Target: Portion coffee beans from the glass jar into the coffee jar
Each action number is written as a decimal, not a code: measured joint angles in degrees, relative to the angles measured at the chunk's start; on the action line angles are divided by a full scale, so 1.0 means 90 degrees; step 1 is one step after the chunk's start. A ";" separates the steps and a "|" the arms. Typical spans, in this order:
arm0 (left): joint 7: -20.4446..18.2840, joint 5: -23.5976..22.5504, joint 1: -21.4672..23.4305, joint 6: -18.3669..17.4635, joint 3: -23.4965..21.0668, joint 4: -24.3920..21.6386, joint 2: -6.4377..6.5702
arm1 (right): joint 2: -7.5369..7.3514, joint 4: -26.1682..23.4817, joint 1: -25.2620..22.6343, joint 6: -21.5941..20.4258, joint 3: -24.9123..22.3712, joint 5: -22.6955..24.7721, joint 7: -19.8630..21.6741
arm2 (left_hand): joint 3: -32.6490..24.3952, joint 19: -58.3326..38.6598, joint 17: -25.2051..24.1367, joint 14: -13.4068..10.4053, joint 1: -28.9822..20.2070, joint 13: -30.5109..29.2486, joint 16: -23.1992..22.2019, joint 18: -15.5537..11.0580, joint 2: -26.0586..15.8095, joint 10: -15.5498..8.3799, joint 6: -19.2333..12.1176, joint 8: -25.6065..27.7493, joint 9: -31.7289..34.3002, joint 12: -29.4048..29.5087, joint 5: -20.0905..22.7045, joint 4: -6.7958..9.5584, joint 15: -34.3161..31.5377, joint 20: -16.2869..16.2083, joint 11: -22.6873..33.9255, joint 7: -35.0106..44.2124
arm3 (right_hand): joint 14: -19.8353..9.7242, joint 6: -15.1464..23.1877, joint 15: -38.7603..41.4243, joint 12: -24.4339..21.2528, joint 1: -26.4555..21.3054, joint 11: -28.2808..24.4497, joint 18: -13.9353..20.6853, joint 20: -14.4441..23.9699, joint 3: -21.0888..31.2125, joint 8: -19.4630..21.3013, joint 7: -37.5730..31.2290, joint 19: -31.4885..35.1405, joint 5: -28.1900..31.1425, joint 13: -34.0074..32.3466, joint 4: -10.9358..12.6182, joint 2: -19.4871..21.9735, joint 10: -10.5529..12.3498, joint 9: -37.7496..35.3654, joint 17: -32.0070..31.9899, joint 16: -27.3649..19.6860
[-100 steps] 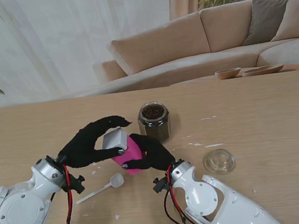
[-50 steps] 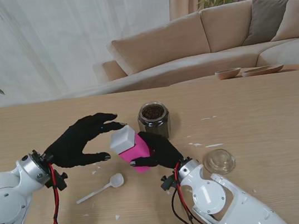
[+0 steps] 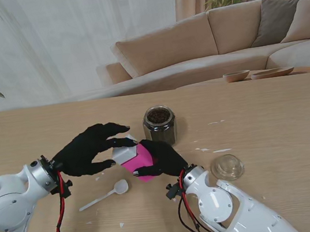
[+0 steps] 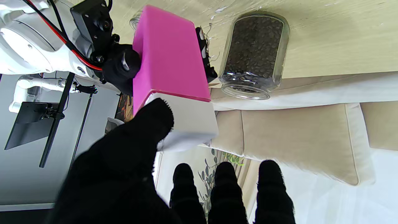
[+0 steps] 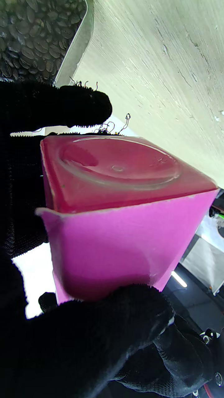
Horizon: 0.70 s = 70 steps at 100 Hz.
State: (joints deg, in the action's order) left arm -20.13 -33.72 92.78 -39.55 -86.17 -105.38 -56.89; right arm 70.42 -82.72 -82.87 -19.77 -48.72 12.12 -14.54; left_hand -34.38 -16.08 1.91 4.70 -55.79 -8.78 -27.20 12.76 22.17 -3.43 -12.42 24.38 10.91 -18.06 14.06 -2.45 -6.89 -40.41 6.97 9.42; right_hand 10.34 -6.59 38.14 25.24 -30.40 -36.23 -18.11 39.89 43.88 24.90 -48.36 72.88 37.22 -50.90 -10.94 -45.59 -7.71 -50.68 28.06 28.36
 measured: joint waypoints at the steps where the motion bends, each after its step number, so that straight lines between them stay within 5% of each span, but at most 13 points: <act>1: -0.0005 0.0000 -0.0001 0.0000 0.0005 0.0000 0.0000 | 0.0000 0.0002 0.0002 -0.0001 0.0001 0.0001 0.0000 | -0.0002 0.0000 0.0002 -0.0001 -0.0001 0.0000 0.0000 -0.0001 0.0000 -0.0002 -0.0007 -0.0023 0.0000 0.0000 0.0055 0.0000 -0.0001 0.0000 0.0000 0.0049 | 0.0000 0.0000 0.0000 0.0000 0.0000 0.0000 0.0000 0.0000 0.0000 0.0002 0.0000 0.0000 0.0000 0.0000 0.0000 0.0000 0.0000 0.0000 0.0000 0.0000; 27: -0.0021 -0.0132 -0.0007 0.0085 0.0082 -0.0029 -0.0001 | -0.0004 0.0037 0.0030 -0.0012 0.0035 0.0011 0.0003 | 0.0128 -0.0009 0.0094 -0.0004 -0.0003 -0.0025 0.0000 -0.0003 0.0057 -0.0026 0.0126 0.0229 0.0020 0.0000 0.0440 0.0000 -0.0037 -0.0001 0.0165 0.0439 | 0.0000 -0.0119 0.0070 0.0041 -0.0003 -0.0081 0.0000 0.0000 0.0000 0.0027 0.0000 0.0000 0.0063 -0.0037 0.0000 0.0000 -0.0066 -0.0008 0.0015 0.0002; 54: -0.0111 0.0082 -0.0003 0.0203 0.0116 -0.0080 -0.0005 | -0.0004 0.0059 0.0038 -0.0022 0.0072 0.0011 0.0014 | 0.0727 -0.0151 0.0255 -0.0096 -0.0003 -0.0609 0.0000 -0.0003 -0.0180 -0.0335 0.0600 0.0313 0.1421 0.0082 0.0961 -0.0001 -0.0171 -0.0005 0.0377 0.0979 | 0.0000 -0.0163 0.0083 0.0057 -0.0003 -0.0093 0.0000 0.0000 0.0000 0.0097 -0.0005 0.0000 0.0095 -0.0056 0.0000 -0.0001 -0.0116 -0.0066 0.0023 0.0020; 70: -0.0259 0.0175 -0.0020 0.0251 0.0135 -0.0118 0.0006 | -0.0001 0.0068 0.0038 -0.0026 0.0079 -0.0011 0.0029 | 0.0915 -0.0174 0.0259 -0.0071 -0.0003 -0.0613 0.0000 -0.0003 -0.0265 -0.0338 0.0693 0.0176 0.1544 0.0089 0.0930 -0.0002 -0.0171 -0.0006 0.0304 0.0923 | 0.0000 -0.0163 0.0085 0.0067 -0.0003 -0.0102 0.0000 0.0000 0.0000 0.0105 -0.0005 0.0000 0.0096 -0.0057 0.0000 -0.0002 -0.0119 -0.0067 0.0023 0.0062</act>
State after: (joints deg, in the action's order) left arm -22.46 -32.14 92.60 -37.30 -84.96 -106.44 -56.84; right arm 70.41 -82.11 -82.53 -20.01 -48.01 12.03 -14.28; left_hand -26.14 -17.64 4.24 4.06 -55.81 -14.30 -27.20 12.74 19.79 -6.47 -6.18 25.96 24.80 -17.25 22.44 -2.47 -8.43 -40.47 9.70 17.72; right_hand 10.34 -8.05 38.91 25.85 -30.43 -37.14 -18.11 39.89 43.88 25.84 -48.41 72.88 38.08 -51.41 -10.94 -45.61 -8.78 -51.28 28.27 28.92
